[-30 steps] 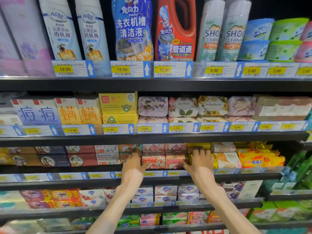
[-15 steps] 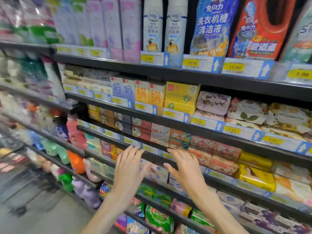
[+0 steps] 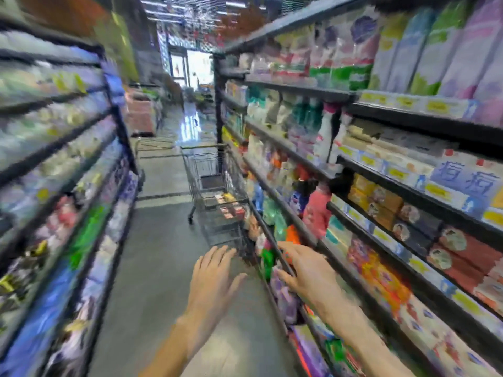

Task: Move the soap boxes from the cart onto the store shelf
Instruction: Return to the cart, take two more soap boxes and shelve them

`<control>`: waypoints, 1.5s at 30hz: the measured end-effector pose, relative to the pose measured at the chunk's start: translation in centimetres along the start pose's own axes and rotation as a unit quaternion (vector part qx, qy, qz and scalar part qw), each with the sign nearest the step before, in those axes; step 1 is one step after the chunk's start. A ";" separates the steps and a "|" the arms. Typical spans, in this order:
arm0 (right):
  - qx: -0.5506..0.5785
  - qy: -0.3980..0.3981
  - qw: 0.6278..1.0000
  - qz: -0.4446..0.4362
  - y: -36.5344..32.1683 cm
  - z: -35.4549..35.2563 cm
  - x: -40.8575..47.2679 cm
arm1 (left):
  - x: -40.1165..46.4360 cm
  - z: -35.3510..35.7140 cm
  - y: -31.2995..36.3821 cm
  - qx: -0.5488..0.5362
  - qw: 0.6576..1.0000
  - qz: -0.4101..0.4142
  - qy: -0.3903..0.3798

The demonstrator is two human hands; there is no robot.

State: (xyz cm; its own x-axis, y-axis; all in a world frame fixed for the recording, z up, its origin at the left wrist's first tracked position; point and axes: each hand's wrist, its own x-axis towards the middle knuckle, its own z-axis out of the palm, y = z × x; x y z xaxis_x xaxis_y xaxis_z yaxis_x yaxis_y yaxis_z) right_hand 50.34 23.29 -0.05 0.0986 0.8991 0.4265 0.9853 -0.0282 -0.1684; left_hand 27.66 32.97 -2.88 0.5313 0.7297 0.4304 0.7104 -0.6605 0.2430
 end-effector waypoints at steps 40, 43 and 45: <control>0.057 -0.161 0.982 -0.080 -11.2 42.7 79.8 | 53.4 11.7 -66.1 0.056 0.983 -0.158 -0.072; 0.050 -0.157 0.985 -0.050 -9.8 45.5 84.8 | 60.1 14.1 -69.6 0.020 0.985 -0.137 -0.103; 0.049 -0.163 0.985 -0.013 -8.4 47.5 88.1 | 65.2 16.0 -71.8 -0.005 0.987 -0.108 -0.121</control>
State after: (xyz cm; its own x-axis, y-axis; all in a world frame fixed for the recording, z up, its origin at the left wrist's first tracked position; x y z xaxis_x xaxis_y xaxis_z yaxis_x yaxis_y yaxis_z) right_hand 44.17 123.52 -3.23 0.0086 0.9919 0.1268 0.9672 0.0239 -0.2528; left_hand 18.68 130.76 -6.16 0.4642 0.8733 0.1482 0.8150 -0.4866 0.3146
